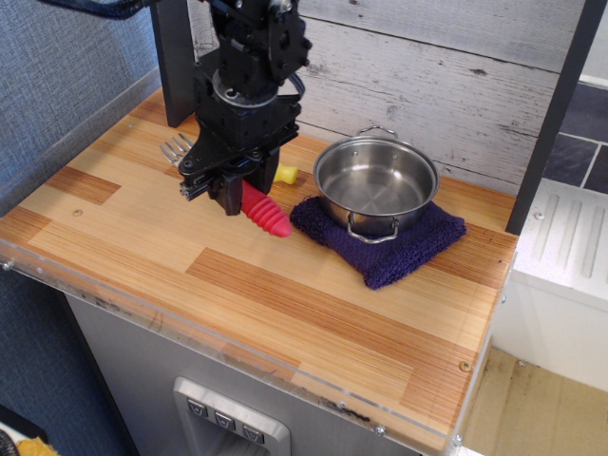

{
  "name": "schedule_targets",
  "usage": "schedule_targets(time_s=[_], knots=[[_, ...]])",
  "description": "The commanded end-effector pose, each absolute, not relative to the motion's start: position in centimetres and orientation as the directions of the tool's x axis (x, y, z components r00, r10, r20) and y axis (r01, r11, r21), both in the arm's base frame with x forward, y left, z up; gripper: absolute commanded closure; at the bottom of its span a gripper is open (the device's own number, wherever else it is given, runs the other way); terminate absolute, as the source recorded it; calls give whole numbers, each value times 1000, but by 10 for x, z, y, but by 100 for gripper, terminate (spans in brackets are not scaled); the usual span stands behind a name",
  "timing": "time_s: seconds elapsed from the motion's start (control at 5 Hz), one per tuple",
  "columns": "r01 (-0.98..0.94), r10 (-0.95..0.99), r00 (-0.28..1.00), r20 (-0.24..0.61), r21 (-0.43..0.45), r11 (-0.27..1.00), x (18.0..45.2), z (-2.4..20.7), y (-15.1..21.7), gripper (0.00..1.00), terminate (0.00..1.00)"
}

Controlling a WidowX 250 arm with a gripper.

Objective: Move the fork in front of the banana.

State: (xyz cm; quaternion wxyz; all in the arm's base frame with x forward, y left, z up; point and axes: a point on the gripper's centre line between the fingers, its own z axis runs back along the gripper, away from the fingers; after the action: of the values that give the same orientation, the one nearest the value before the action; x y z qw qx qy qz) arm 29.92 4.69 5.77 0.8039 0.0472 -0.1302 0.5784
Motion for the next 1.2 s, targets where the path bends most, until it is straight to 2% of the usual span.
schedule_targets(time_s=[0.0,0.4,1.0], knots=[[-959,929,234,288,-89,269,317,60,69,100,0],[-968,934,209,289,-73,239,331,48,92,100,0],[-971,939,225,262,-23,239,338,21,103,100,0]])
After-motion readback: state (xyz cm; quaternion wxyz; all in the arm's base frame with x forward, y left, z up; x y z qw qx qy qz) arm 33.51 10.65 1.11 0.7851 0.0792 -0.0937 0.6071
